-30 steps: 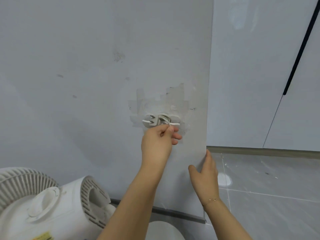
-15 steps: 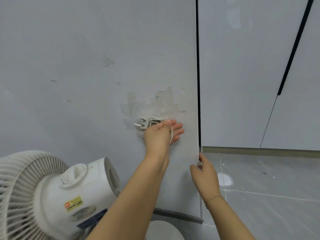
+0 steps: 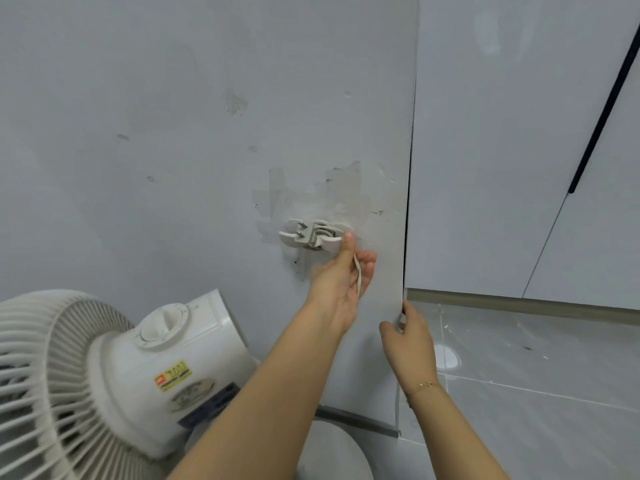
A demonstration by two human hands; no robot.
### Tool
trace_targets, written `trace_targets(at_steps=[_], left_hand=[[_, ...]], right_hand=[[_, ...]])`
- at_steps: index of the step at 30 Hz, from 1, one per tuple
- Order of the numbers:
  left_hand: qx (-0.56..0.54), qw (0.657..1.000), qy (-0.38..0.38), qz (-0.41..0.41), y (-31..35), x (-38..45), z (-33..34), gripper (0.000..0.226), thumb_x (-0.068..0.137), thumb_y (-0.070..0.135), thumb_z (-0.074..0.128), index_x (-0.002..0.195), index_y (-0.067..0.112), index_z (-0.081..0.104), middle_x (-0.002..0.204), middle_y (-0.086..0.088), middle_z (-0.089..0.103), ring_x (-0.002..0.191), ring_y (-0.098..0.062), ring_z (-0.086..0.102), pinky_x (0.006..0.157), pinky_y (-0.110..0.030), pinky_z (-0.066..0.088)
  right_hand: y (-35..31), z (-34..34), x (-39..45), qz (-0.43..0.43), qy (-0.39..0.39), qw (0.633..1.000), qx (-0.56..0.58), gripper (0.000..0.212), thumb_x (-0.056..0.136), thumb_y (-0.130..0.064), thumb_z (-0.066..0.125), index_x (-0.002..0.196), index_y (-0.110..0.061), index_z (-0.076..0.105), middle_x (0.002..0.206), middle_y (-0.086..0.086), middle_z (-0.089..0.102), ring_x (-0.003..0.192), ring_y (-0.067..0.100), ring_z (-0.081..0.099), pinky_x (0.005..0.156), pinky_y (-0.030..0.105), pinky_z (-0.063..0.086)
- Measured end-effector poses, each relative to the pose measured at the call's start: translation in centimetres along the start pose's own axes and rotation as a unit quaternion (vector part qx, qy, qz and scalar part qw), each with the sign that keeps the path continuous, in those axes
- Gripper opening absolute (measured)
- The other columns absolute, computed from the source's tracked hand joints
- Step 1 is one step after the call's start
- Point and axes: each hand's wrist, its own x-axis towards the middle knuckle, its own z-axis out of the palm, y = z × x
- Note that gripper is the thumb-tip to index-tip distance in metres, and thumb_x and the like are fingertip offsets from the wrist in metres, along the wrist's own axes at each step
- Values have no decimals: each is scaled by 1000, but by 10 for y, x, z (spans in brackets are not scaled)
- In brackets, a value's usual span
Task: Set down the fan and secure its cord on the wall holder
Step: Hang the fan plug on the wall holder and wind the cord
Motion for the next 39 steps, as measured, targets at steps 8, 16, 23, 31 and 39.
trace_targets(at_steps=[8, 16, 23, 31, 39], left_hand=[[88, 977, 72, 182, -25, 11, -1, 19, 90, 26, 63, 89, 7, 65, 66, 0, 60, 39, -3, 51, 38, -14, 36], [257, 940, 78, 211, -17, 21, -22, 28, 88, 31, 65, 68, 13, 56, 57, 0, 55, 31, -1, 38, 38, -11, 35], [183, 967, 13, 176, -20, 16, -26, 12, 90, 27, 63, 85, 16, 63, 65, 6, 60, 37, -2, 37, 41, -12, 33], [211, 936, 20, 281, -25, 17, -34, 5, 88, 16, 66, 90, 12, 63, 75, 9, 57, 56, -2, 45, 53, -14, 40], [157, 925, 134, 318, -36, 23, -19, 14, 82, 17, 72, 81, 9, 60, 73, 7, 59, 70, -7, 55, 71, -23, 47]], right_hand=[[3, -3, 2, -4, -24, 1000, 14, 66, 76, -28, 46, 141, -22, 39, 142, -1, 46, 126, 21, 49, 102, 46, 46], [11, -8, 7, 2, -47, 999, 12, 77, 65, -38, 38, 142, -26, 38, 132, 10, 55, 94, 15, 44, 95, 41, 46], [8, -13, -1, -7, -59, 998, -30, 69, 78, -29, 44, 145, -24, 33, 134, 4, 52, 116, 28, 56, 100, 45, 47], [6, -14, 0, -21, -62, 996, -62, 71, 72, -38, 39, 142, -25, 37, 136, 0, 52, 114, 27, 58, 96, 46, 50], [6, -14, 0, -45, -55, 994, -80, 58, 83, -25, 46, 140, -22, 39, 130, 4, 51, 108, 27, 58, 92, 45, 51]])
